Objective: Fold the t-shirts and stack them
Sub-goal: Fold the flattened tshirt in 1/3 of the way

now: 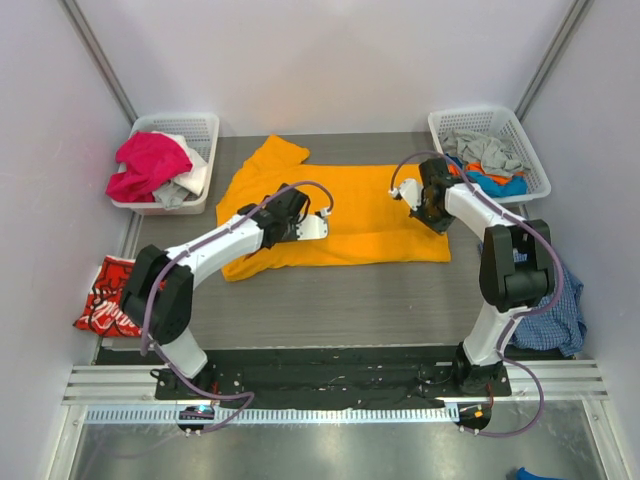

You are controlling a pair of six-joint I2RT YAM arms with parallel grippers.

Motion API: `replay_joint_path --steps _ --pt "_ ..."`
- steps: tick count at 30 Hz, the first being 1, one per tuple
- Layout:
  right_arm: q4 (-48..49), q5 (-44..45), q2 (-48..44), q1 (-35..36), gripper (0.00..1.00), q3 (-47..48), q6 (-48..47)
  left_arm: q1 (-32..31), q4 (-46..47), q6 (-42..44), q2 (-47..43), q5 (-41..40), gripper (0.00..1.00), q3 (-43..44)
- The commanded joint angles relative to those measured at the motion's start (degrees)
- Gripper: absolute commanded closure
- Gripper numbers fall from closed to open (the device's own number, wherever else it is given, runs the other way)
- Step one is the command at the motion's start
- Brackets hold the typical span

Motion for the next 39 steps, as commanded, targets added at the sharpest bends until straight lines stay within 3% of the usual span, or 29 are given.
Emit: replay_joint_path --steps 1,18,21,25,28,33,39 --pt "1.24 1.79 0.8 -0.49 0.99 3.78 -0.64 0.79 2.46 1.58 1.5 -0.92 1.0 3.86" --pt "1.94 2.06 5.01 -1.11 0.98 6.6 -0.11 2.11 5.18 3.51 7.3 -1.45 1.0 7.73" --pt "2.38 1.97 5.37 -1.11 0.92 6.86 0.33 2.11 5.45 3.52 8.0 -1.54 1.0 8.17" --pt "2.91 1.7 5.37 -1.11 0.74 6.86 0.94 2.11 5.71 3.87 8.97 -1.89 1.0 8.79" --pt "3.35 2.06 5.45 -1.11 0.65 6.86 1.2 2.29 6.06 4.22 9.68 -2.15 1.0 9.14" --pt "3.97 1.97 4.58 -1.11 0.57 6.43 1.91 2.46 6.59 5.18 11.61 -2.94 1.0 10.72" --pt "4.32 1.88 3.96 -1.19 0.57 5.2 2.35 2.64 8.95 8.26 14.33 -4.96 1.0 12.21"
